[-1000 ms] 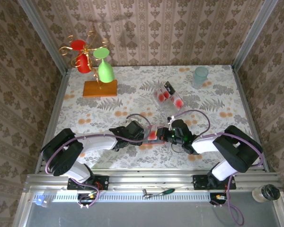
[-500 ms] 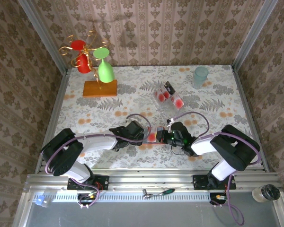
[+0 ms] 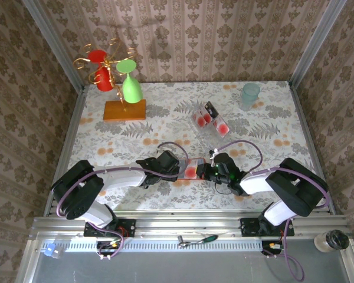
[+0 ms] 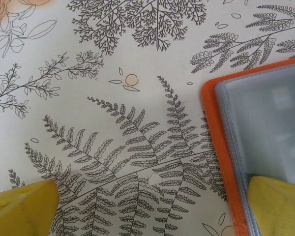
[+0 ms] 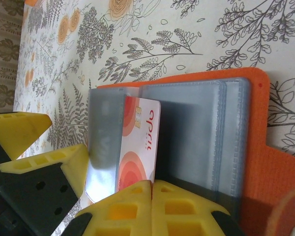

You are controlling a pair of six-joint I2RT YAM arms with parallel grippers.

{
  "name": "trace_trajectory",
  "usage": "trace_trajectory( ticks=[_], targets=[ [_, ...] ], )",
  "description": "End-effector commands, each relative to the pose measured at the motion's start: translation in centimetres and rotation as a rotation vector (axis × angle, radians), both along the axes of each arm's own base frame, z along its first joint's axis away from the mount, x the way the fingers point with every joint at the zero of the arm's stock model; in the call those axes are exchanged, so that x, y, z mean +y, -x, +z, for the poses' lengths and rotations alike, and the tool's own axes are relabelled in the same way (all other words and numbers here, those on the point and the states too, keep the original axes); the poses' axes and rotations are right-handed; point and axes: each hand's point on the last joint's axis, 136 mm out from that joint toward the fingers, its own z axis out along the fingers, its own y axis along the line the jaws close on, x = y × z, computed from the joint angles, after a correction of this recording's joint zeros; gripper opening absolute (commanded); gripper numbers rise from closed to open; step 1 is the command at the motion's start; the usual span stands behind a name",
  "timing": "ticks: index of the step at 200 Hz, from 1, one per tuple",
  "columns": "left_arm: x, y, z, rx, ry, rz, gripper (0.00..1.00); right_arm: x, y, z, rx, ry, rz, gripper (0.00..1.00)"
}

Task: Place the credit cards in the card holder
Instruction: Insert the credit card into the card slot.

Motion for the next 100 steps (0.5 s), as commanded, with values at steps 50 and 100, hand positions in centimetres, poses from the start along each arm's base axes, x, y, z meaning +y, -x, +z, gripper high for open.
trace_trajectory(
  ticks=[50, 100],
  targets=[
    [1.5, 1.2, -1.3, 0.034, -0.066, 0.0, 1.0, 0.4, 0.6, -2.3, 0.1, 0.064, 0.032, 0.0],
    [1.4, 1.1, -1.2, 0.031, -0.063, -0.001, 1.0, 1.3, 0.6, -2.8, 0.128, 0.06, 0.061, 0.0]
  ],
)
